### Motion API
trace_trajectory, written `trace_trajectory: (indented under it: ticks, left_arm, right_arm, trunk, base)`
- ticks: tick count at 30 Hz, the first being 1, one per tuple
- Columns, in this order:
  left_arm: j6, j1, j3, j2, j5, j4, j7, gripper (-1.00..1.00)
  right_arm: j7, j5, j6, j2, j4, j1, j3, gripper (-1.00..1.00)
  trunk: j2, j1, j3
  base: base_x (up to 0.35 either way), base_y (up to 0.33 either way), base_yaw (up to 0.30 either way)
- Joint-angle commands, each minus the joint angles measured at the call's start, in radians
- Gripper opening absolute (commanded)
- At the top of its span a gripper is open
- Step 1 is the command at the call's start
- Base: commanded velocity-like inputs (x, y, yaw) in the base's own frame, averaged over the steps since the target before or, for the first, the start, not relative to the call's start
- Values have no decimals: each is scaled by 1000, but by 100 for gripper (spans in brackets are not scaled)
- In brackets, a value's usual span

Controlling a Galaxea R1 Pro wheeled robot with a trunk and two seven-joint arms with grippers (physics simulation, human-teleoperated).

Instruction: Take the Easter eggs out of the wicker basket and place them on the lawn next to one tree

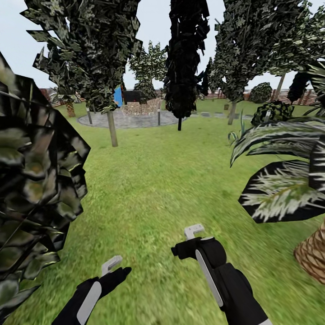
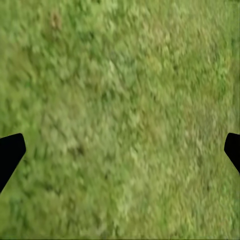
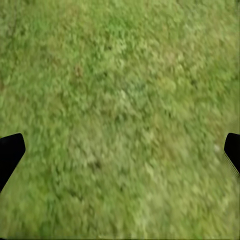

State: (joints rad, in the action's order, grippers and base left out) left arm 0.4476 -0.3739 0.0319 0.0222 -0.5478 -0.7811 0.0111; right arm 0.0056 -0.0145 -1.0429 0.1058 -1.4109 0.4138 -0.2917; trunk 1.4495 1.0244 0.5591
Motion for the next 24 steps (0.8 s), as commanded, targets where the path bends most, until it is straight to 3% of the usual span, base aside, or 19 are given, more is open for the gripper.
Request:
trace_trajectory:
  ticks: [1, 24]
  left_arm:
    - [6, 0, 3, 1, -7, -1, 1, 100]
    - [8, 0, 6, -1, -8, 12, 1, 100]
  right_arm:
    - [1, -1, -4, 0, -2, 1, 0, 100]
    - [1, -2, -4, 0, -3, 0, -1, 100]
  trunk:
    - [1, 1, 1]
    - [1, 1, 1]
  base:
    - [334, 0, 0]
    - [334, 0, 0]
